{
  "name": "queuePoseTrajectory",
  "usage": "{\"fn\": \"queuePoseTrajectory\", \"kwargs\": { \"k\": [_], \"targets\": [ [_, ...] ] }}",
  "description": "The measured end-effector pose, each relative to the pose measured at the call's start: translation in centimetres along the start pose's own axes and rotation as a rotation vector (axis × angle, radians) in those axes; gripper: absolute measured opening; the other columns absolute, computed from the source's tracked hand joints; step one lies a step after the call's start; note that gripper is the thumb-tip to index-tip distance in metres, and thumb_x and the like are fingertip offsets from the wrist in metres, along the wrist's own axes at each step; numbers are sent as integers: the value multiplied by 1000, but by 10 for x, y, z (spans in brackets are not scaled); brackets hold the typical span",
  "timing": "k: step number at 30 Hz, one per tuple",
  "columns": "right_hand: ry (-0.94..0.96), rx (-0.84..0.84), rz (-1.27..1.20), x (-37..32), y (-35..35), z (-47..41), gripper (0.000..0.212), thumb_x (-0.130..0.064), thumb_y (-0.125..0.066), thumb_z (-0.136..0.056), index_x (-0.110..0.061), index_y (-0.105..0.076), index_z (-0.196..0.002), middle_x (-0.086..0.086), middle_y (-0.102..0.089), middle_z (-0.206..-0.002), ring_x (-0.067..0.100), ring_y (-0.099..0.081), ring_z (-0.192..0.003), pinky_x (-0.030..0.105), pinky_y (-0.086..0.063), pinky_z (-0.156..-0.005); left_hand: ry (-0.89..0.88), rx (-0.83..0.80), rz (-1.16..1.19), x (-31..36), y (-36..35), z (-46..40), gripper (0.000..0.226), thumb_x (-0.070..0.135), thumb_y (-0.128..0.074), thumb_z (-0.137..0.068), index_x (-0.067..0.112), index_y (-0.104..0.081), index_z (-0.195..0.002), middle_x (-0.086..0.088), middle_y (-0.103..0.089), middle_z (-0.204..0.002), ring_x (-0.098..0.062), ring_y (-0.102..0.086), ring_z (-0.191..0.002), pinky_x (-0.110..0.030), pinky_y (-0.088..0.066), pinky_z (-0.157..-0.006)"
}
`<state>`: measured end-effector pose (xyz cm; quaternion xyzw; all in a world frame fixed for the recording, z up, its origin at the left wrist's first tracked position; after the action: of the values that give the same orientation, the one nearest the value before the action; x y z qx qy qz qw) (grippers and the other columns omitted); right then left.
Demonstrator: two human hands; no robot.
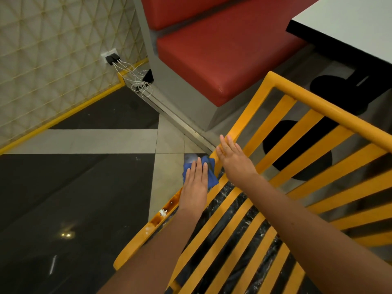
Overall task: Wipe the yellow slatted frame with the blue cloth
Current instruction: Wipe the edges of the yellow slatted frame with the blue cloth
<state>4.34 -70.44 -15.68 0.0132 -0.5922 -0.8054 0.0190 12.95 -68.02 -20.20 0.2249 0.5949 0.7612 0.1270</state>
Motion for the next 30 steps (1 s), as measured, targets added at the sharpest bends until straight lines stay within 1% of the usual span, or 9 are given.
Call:
{"fn": "queuePoseTrajectory", "kwargs": {
  "k": [5,10,13,16,19,23,27,30],
  "targets": [
    [-3,-12,-7,0,1,1,68,5,-38,-93,-6,-2,-150,14,18,-156,29,18,-144,37,0,-118,28,2,2,-1,3,-1,77,-3,-40,-91,6,15,-145,-15,17,-154,-27,13,-142,-35,7,-113],
    [2,-15,-12,1,0,-2,62,-2,-35,-96,-7,-4,-150,13,17,-157,28,17,-144,36,-1,-118,35,51,-12,11,10,-13,73,-2,-37,-93,3,14,-144,-17,17,-153,-29,14,-142,-38,9,-113],
    [-3,-6,-6,1,0,-1,66,1,-39,-94,-8,-5,-150,13,17,-157,28,16,-144,37,-2,-118,-1,70,-68,6,3,0,75,0,-37,-93,4,21,-141,-17,22,-151,-30,15,-141,-38,13,-108],
    [-1,-2,-16,0,1,-1,67,2,-39,-93,-7,-5,-150,14,17,-157,29,17,-144,39,-2,-118,-37,33,-76,-8,-4,19,78,-2,-37,-91,7,26,-135,-14,28,-147,-28,16,-141,-35,16,-105],
    [-8,-6,-26,0,2,1,70,4,-41,-91,-6,-4,-150,14,18,-156,30,17,-144,39,-2,-118,-51,-9,-48,-11,0,16,78,-2,-39,-91,7,20,-141,-14,19,-153,-26,15,-142,-31,17,-105],
    [-13,-11,-47,-1,2,1,71,4,-42,-91,-6,-4,-150,14,18,-156,29,18,-144,39,-3,-118,-51,17,7,1,13,-7,77,-4,-41,-91,7,12,-146,-13,14,-155,-24,12,-143,-29,14,-107],
    [-20,-13,-49,-1,3,3,70,4,-41,-91,-7,-5,-150,12,18,-157,28,18,-144,40,-3,-119,-69,14,-10,-2,6,-1,77,-2,-40,-92,9,14,-145,-10,17,-155,-23,14,-142,-31,14,-108],
    [-31,-8,-60,-2,4,4,69,4,-40,-91,-6,-6,-150,12,18,-157,28,18,-144,41,-3,-119,-15,8,-30,-8,-2,15,75,-2,-37,-92,8,16,-145,-9,26,-150,-26,15,-142,-33,14,-107]
  ]
}}
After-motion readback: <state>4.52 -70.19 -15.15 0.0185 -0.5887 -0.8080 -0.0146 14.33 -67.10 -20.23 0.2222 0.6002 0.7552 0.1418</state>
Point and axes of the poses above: each hand's wrist, its own z-axis away from the middle knuckle, its own y-axis out of the back of the hand, x = y × z, the point moved 10 cm from there along -z, towards the middle knuckle
